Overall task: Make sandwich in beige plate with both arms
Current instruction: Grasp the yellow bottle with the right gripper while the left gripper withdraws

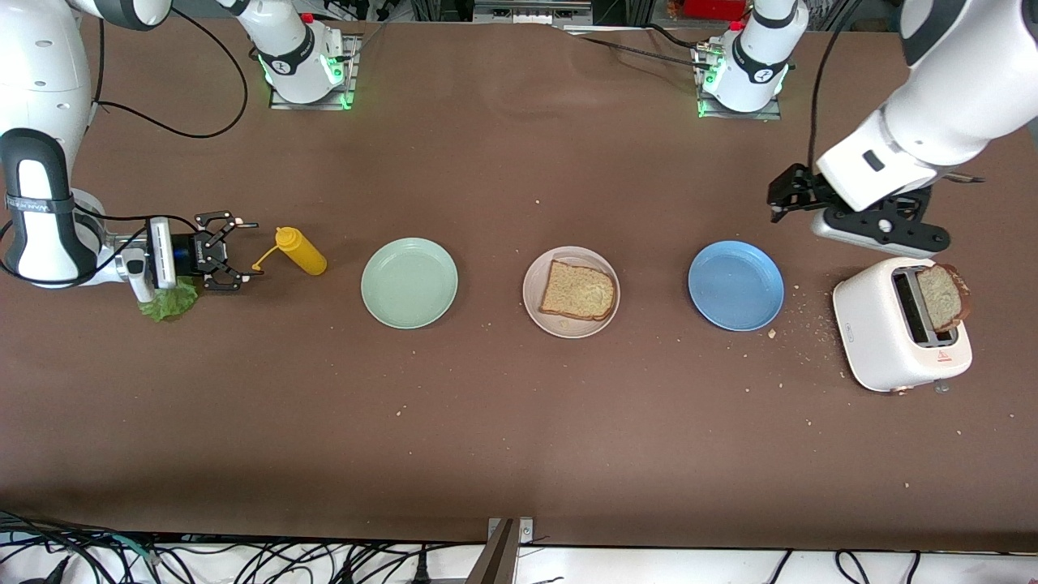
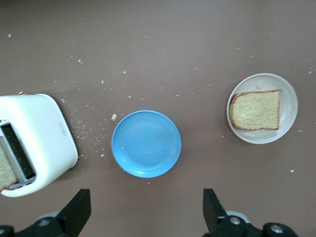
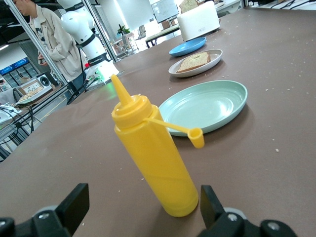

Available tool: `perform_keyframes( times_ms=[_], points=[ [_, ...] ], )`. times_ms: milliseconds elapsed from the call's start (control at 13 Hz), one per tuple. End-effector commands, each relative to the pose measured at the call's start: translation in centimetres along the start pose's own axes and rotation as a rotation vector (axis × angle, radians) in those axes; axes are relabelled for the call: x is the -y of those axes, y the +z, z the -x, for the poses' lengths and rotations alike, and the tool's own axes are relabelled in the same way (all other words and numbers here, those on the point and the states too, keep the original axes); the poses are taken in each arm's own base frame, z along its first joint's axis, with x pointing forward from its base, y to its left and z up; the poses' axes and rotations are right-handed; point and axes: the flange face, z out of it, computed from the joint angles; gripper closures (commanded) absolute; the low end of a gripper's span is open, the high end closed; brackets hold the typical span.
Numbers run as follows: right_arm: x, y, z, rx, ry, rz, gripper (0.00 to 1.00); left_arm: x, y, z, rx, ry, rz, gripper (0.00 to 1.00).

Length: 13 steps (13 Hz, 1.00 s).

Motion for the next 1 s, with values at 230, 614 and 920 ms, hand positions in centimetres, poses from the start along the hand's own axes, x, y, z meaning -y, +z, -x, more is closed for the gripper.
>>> perform_keyframes(
  times_ms=[230, 614, 920],
  points=[
    [1.4, 2.6, 2.5, -0.079, -0.024, -0.004, 0.00, 4.7, 1.3, -0.4, -0.007, -0.043, 0.017, 0.00],
    [-0.4, 5.5, 1.0, -0.135, -0.083, 0.002, 0.00, 5.4, 1.6, -0.1, 0.018, -0.048, 0.020, 0.00],
    [-1.4, 7.8, 1.3, -0.170, -0.097, 0.004, 0.01, 5.9, -0.3, 0.2, -0.008, -0.065, 0.016, 0.00]
  ],
)
